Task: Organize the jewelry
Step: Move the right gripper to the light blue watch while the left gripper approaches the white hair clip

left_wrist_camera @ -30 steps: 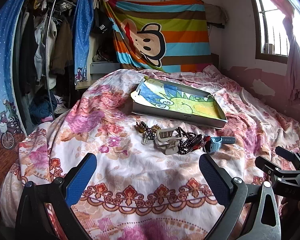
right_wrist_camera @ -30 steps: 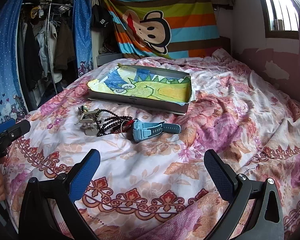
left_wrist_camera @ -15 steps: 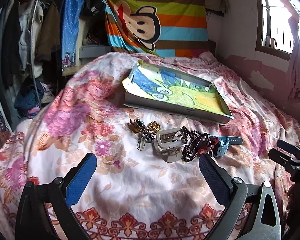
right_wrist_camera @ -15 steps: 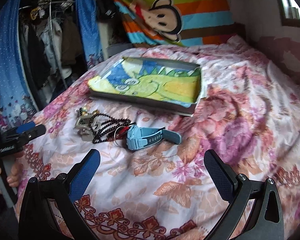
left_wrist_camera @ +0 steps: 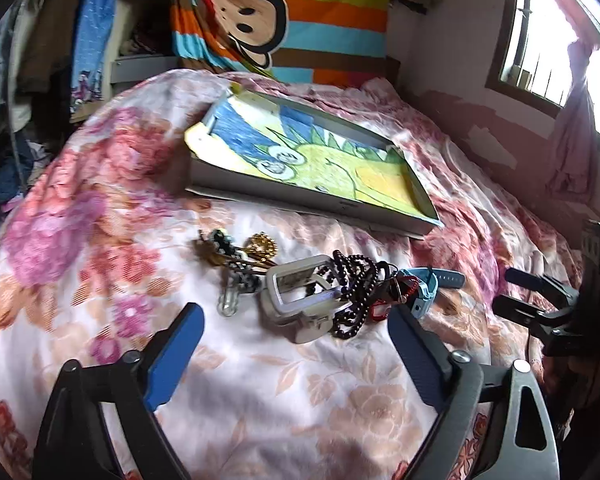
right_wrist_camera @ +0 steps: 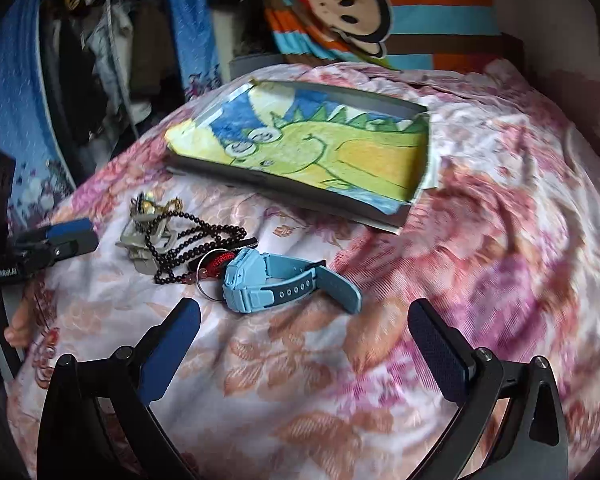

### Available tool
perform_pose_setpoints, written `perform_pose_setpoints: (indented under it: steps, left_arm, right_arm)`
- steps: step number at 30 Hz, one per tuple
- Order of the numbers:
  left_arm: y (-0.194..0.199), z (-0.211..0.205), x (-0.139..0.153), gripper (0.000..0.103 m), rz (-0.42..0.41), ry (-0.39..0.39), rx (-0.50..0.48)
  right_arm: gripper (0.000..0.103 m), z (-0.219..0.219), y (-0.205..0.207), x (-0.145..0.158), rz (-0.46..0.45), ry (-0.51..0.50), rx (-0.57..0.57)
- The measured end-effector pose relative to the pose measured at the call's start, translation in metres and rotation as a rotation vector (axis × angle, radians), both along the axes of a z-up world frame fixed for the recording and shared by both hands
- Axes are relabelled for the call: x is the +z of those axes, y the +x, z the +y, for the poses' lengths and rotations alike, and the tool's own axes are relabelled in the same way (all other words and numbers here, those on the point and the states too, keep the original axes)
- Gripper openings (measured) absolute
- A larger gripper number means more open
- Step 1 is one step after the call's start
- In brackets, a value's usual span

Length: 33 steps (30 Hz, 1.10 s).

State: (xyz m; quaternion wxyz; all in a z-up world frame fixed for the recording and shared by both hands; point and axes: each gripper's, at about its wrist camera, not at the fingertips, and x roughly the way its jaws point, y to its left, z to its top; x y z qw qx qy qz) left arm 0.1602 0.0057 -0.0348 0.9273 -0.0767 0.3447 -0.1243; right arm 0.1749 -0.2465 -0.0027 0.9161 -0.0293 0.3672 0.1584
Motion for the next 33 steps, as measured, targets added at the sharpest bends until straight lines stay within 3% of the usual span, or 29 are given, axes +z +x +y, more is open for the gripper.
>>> perform_pose_setpoints:
  steps: [7, 12, 17, 24, 33]
  left_arm:
    - [0.026, -0.005, -0.013, 0.072, 0.062, -0.011, -0.026]
    - [0.034, -0.011, -0.021, 0.070, 0.106, -0.004, -0.032]
    - [0.041, -0.017, -0.027, 0.067, 0.129, 0.018, -0.044]
    - [0.048, -0.018, -0.033, 0.054, 0.159, 0.056, -0.021]
    - [0.043, -0.015, -0.029, 0.053, 0.125, 0.038, -0.029]
  right_arm:
    - [0.101, 0.018, 0.022, -0.015, 0.068, -0.037, 0.041]
    - [0.101, 0.022, 0.036, -0.026, 0.150, -0.001, 0.033]
    - [0.101, 0.032, 0.044, -0.034, 0.155, -0.020, 0.049]
    - [0.101, 0.039, 0.048, -0.042, 0.153, -0.049, 0.055]
    - [0.101, 0.034, 0.054, -0.043, 0.146, 0.010, 0.045]
